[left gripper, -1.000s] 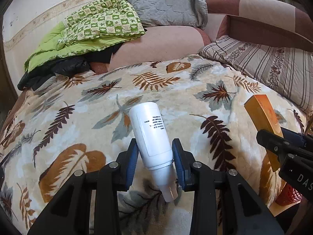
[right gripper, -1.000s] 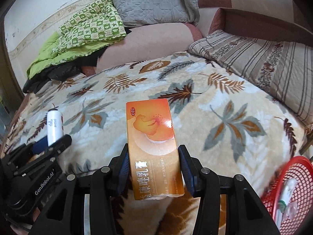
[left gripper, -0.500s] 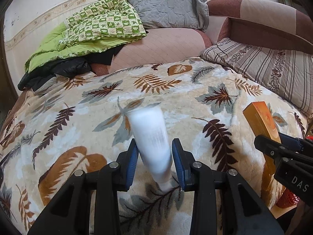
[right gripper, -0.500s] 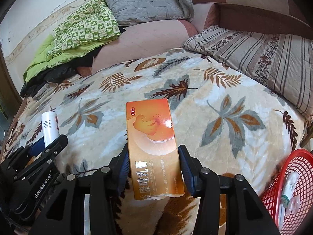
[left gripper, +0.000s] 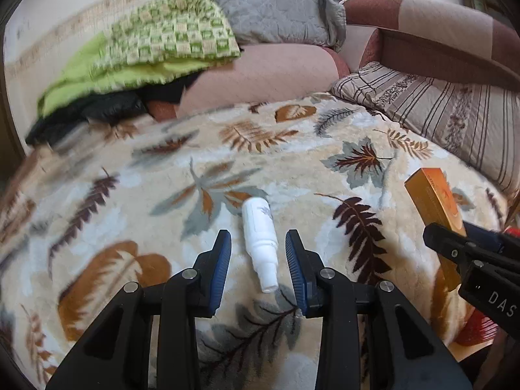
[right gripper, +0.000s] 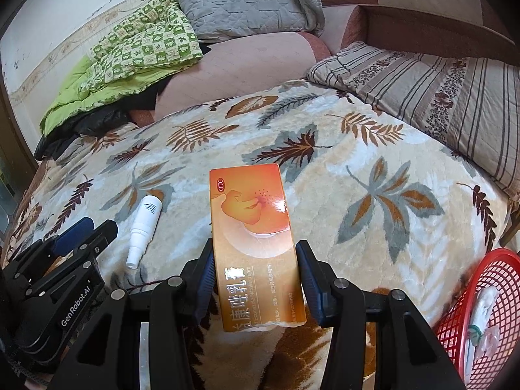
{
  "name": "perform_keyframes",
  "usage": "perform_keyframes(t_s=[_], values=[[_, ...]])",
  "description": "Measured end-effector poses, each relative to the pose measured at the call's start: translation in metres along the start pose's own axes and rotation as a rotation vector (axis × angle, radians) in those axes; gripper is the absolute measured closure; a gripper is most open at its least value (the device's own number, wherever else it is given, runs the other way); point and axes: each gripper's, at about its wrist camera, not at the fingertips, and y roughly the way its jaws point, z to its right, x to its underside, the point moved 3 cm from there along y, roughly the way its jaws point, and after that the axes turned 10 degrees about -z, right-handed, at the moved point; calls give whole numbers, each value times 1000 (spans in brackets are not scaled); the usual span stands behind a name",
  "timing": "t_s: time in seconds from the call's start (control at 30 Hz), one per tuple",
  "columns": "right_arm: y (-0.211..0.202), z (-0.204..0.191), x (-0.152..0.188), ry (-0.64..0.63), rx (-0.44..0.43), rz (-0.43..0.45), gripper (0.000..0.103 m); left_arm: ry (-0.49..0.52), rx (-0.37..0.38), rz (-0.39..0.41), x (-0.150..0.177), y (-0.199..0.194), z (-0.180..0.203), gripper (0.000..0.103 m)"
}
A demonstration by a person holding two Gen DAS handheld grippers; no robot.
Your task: Collect trash
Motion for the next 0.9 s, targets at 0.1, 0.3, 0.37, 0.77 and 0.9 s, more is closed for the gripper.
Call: perform_keyframes(t_s=[0.1, 0.3, 0.37, 0.77, 0.9], values=[[-1, 1, 0, 3, -2, 3, 51, -112, 73, -63, -3, 10, -23, 69], [-4, 2, 1, 4, -7, 3, 51, -261, 210, -200, -4, 44, -51, 69], [-4, 2, 1, 5, -16, 2, 51, -254, 226, -214, -8, 52, -44, 69], [2, 4, -3, 28, -63, -15, 51, -118, 207, -231, -29, 76, -11, 75], [-1, 9, -3, 56, -66, -8, 51, -56, 228, -182, -28, 55, 1, 75]])
